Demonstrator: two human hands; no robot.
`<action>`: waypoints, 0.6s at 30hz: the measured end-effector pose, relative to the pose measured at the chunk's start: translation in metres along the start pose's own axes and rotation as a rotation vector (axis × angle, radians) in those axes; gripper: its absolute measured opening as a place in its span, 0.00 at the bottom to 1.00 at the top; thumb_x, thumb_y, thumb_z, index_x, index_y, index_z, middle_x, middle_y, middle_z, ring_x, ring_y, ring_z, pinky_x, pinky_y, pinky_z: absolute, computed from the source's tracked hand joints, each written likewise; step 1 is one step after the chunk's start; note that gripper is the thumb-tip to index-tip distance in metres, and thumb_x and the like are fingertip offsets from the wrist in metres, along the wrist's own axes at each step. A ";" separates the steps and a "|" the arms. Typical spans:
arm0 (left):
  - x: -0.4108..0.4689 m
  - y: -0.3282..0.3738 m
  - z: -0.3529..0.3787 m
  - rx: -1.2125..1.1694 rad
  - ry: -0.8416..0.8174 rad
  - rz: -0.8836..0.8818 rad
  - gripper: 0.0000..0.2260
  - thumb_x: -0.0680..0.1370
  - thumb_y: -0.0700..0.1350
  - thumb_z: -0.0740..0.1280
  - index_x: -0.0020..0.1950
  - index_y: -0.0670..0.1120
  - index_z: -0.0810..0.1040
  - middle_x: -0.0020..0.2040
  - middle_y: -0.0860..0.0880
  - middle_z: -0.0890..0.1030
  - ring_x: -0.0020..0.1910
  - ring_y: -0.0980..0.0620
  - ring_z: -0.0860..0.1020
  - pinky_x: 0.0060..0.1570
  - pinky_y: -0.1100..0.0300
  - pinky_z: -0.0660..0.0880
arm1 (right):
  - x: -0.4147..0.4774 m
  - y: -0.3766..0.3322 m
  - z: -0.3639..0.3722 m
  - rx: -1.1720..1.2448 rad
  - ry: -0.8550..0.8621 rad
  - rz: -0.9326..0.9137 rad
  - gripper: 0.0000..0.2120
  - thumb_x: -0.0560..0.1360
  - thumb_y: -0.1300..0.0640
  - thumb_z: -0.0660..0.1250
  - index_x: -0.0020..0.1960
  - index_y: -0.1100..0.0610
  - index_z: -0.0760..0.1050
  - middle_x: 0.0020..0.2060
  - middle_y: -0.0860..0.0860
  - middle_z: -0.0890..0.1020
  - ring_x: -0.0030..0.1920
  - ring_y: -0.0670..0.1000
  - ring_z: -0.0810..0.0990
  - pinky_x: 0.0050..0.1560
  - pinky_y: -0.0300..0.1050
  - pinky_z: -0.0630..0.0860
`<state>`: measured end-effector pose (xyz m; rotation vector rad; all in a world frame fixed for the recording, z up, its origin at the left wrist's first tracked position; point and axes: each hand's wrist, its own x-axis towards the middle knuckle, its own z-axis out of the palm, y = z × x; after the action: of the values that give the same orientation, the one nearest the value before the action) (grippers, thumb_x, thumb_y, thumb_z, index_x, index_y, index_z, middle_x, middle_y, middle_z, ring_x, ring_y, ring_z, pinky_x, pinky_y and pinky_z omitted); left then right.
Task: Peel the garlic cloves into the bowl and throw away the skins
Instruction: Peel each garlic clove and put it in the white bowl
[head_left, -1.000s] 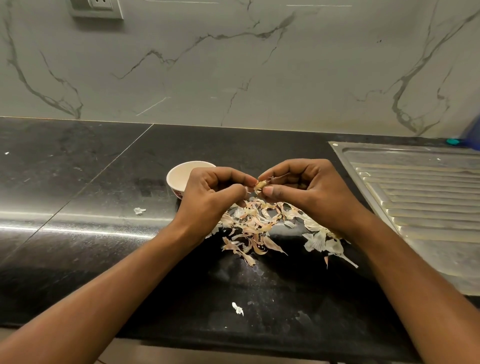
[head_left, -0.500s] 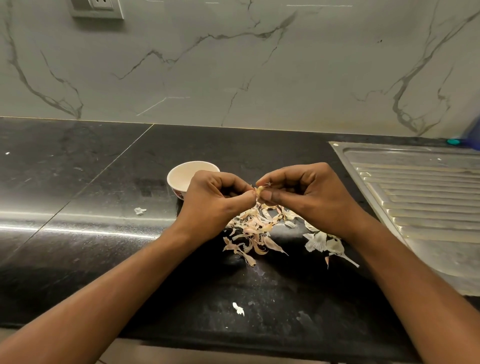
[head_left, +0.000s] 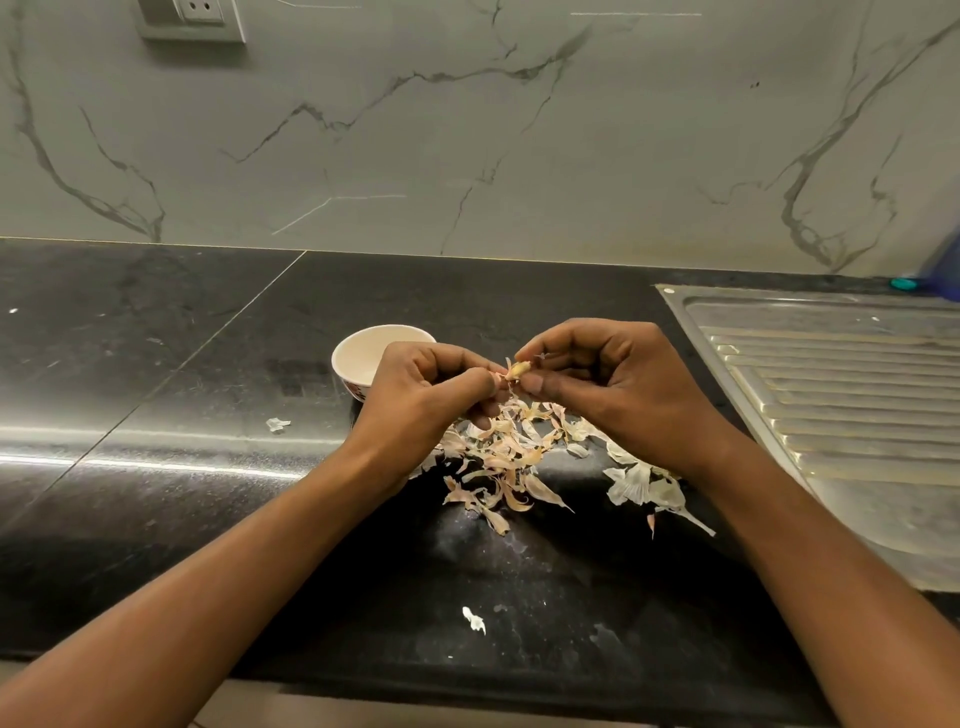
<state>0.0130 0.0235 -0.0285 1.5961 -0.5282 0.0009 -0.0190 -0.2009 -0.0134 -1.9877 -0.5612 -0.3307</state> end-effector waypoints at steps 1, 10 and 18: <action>0.000 0.000 0.000 0.011 -0.005 0.003 0.05 0.80 0.34 0.71 0.49 0.38 0.87 0.41 0.39 0.86 0.39 0.43 0.84 0.41 0.57 0.83 | 0.000 0.000 0.000 -0.019 -0.004 -0.007 0.11 0.77 0.62 0.77 0.59 0.58 0.85 0.50 0.49 0.89 0.53 0.50 0.89 0.58 0.47 0.86; -0.001 -0.003 -0.001 0.092 -0.008 0.001 0.03 0.78 0.37 0.75 0.44 0.39 0.88 0.36 0.41 0.85 0.34 0.47 0.81 0.37 0.60 0.79 | 0.000 -0.001 0.001 -0.111 -0.048 -0.073 0.10 0.77 0.63 0.77 0.58 0.59 0.86 0.48 0.47 0.89 0.49 0.48 0.89 0.51 0.39 0.84; 0.001 -0.004 -0.001 -0.005 -0.006 -0.047 0.05 0.78 0.35 0.73 0.44 0.35 0.87 0.38 0.38 0.85 0.35 0.46 0.81 0.35 0.61 0.78 | 0.001 0.000 0.001 -0.139 -0.025 -0.087 0.10 0.77 0.61 0.77 0.58 0.58 0.87 0.48 0.47 0.89 0.49 0.48 0.89 0.53 0.41 0.85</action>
<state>0.0156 0.0236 -0.0315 1.6040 -0.4951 -0.0401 -0.0185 -0.1994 -0.0137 -2.1075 -0.6573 -0.4084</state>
